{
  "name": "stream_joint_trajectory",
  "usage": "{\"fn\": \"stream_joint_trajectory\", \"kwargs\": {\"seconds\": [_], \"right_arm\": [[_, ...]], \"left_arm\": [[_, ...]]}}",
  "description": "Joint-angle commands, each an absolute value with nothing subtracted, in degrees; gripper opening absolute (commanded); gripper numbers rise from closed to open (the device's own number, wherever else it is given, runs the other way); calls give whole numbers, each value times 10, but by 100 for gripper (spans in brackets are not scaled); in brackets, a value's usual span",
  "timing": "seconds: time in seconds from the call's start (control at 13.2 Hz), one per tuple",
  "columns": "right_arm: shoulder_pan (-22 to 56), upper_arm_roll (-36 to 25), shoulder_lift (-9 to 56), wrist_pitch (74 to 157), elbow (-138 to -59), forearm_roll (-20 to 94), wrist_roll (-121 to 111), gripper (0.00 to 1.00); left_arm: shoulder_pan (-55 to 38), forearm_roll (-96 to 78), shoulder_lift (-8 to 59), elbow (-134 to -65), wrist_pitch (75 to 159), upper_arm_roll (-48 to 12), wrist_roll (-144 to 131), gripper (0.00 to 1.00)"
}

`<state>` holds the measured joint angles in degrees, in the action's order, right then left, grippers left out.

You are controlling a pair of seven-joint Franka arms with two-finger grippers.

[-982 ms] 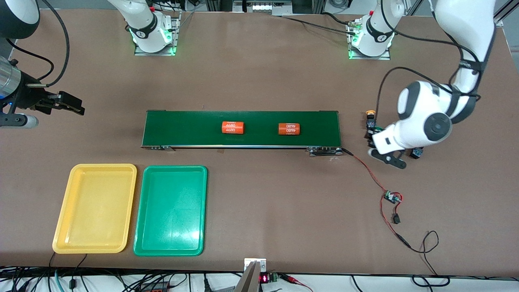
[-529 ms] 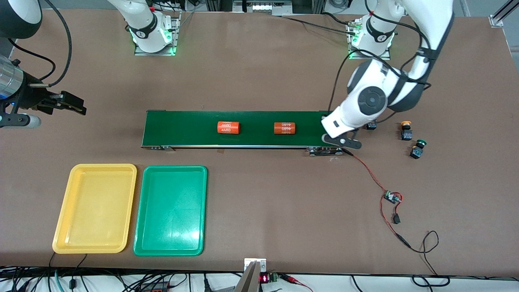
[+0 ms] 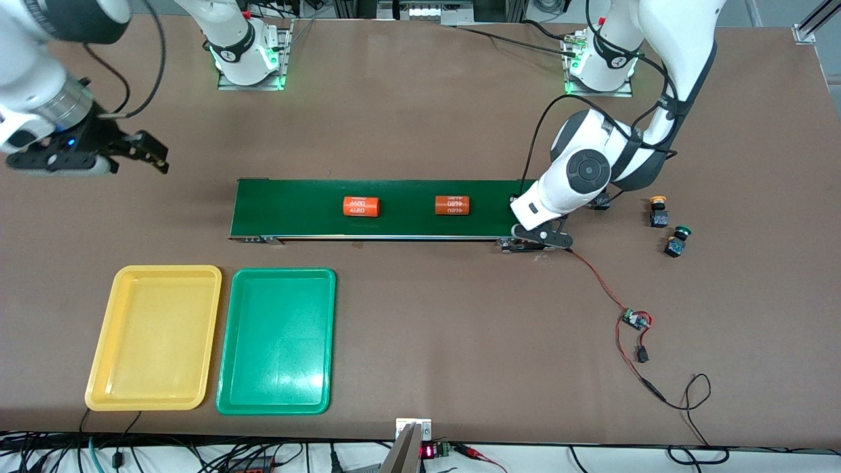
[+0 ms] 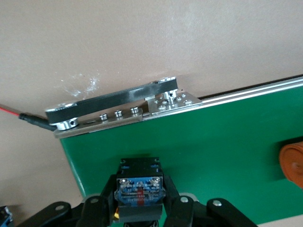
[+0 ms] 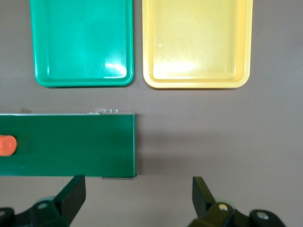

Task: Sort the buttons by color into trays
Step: 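Grasp another green button with the left gripper while the right gripper approaches the belt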

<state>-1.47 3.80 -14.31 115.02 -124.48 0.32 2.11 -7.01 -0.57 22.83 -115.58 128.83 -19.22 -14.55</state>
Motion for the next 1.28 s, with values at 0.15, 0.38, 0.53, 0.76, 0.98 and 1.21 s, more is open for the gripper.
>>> {"fn": "stream_joint_trajectory", "kwargs": {"seconds": [0.15, 0.38, 0.53, 0.76, 0.98, 1.21], "right_arm": [[-4, 60, -290, 1251, -1450, 8, 90, 100], [71, 75, -273, 1247, -1451, 8, 163, 100], [78, 76, -269, 1247, -1447, 7, 163, 100], [120, 76, -228, 1252, -1424, 7, 163, 100], [144, 76, -194, 1283, -1418, 7, 156, 100], [145, 76, -171, 1274, -1403, 5, 154, 100]], "left_arm": [[-73, -9, 201, -1153, 1280, -193, -149, 100], [-53, -8, 139, -1144, 1212, -185, -144, 100], [17, -3, 134, -1146, 1198, -182, -142, 100], [123, 1, 155, -1149, 1204, -179, -142, 100], [187, 44, 179, -1145, 1209, -165, -96, 100], [229, 95, 212, -1145, 1260, -157, 23, 100]]}}
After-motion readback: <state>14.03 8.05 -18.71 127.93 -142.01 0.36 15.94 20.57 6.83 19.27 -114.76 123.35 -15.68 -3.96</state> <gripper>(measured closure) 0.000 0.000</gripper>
